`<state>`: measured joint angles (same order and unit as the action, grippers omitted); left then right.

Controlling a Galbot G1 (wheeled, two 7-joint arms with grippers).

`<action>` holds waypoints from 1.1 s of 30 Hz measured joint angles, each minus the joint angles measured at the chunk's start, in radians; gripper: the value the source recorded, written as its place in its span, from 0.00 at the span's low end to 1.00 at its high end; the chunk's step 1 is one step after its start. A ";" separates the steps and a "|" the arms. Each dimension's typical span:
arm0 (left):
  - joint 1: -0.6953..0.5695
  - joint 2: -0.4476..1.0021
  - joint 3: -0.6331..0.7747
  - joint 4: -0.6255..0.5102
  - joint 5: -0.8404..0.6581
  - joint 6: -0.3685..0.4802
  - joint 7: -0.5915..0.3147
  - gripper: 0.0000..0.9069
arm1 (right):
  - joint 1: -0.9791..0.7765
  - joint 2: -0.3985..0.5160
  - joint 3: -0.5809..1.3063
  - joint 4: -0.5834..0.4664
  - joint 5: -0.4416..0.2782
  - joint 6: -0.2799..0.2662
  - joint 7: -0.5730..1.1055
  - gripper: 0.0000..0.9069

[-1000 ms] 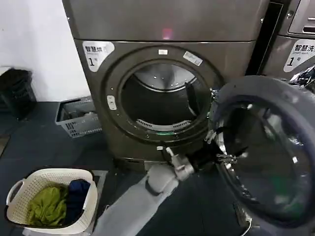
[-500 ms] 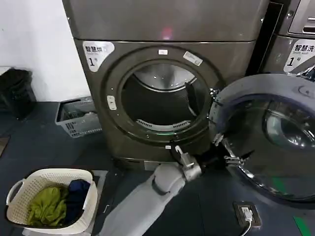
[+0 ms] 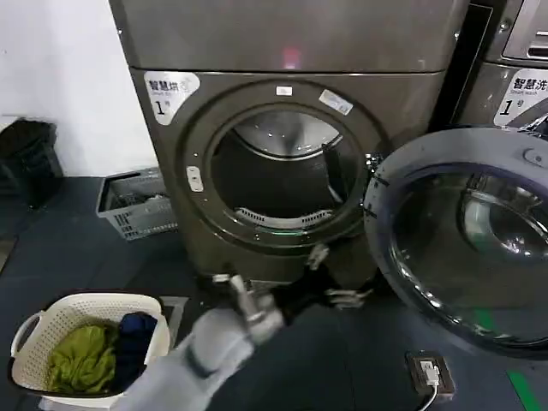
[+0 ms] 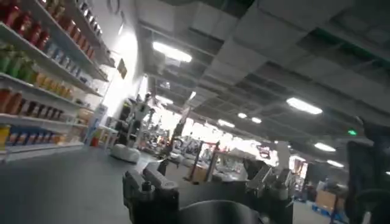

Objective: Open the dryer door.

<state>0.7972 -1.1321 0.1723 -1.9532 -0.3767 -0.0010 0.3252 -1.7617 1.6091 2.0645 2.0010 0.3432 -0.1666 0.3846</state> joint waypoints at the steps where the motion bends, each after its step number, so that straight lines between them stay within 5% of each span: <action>1: 0.019 0.020 -0.017 -0.020 0.000 0.009 0.000 1.00 | 0.001 0.000 -0.008 0.005 0.000 0.000 -0.003 1.00; 4: 0.074 0.080 -0.075 -0.066 -0.012 0.053 -0.005 1.00 | 0.001 0.000 -0.032 0.011 0.004 0.011 0.002 1.00; 13: 0.274 0.304 -0.331 -0.178 -0.134 0.286 -0.208 1.00 | 0.018 0.000 -0.110 -0.028 0.035 0.040 -0.015 1.00; 28: 0.561 0.628 -0.795 -0.160 -0.690 0.723 -0.425 1.00 | 0.063 -0.092 -0.244 -0.143 0.050 0.101 -0.091 1.00; 33: 0.560 0.750 -0.811 -0.113 -0.900 0.739 -0.503 1.00 | 0.072 -0.110 -0.283 -0.170 0.048 0.111 -0.102 1.00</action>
<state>1.3567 -0.3817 -0.6383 -2.0664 -1.2762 0.7379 -0.1780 -1.6897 1.4994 1.7815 1.8309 0.3909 -0.0558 0.2825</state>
